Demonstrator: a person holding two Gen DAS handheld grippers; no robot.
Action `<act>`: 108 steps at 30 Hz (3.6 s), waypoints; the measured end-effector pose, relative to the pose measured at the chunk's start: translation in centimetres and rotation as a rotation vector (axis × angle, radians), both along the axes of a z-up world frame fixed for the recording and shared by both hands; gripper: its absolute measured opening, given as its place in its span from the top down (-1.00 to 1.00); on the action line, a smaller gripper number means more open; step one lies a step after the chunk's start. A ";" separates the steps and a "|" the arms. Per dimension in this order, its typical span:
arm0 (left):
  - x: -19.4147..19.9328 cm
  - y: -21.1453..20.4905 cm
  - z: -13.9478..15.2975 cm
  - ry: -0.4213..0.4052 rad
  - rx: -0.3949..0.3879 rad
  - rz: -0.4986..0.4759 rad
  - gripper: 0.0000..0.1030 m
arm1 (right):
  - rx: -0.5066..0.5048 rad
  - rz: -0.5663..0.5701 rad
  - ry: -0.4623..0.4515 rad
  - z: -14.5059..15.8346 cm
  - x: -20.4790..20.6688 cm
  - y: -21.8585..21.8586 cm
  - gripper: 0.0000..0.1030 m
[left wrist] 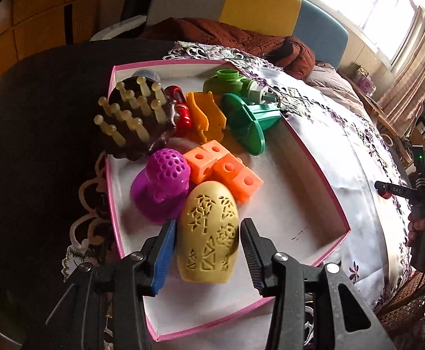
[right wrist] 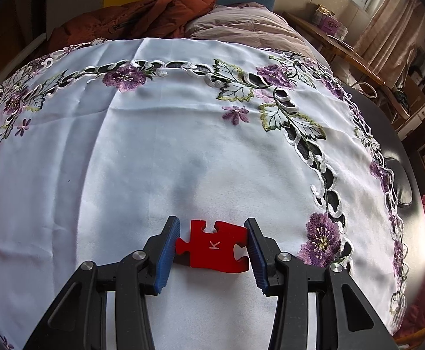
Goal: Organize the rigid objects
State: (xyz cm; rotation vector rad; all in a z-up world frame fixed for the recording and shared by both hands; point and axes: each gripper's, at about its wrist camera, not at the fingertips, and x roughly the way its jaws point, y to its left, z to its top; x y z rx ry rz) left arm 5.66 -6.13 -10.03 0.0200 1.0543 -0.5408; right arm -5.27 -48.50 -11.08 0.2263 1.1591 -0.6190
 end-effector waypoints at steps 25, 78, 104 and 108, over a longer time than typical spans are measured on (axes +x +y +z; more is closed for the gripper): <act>-2.1 0.9 4.8 -0.150 0.056 0.078 0.11 | 0.008 0.075 -0.034 0.6 0.5 1.7 0.11; -1.3 6.2 3.3 -0.079 0.003 0.228 0.12 | 0.176 0.767 -0.161 3.0 11.7 28.5 -0.07; -2.8 5.4 5.9 -0.187 0.070 0.275 0.09 | 0.201 0.597 -0.336 5.7 7.2 27.5 -0.43; -3.3 5.2 6.5 -0.208 0.059 0.283 0.02 | 0.166 0.540 -0.375 6.6 6.1 27.3 -0.50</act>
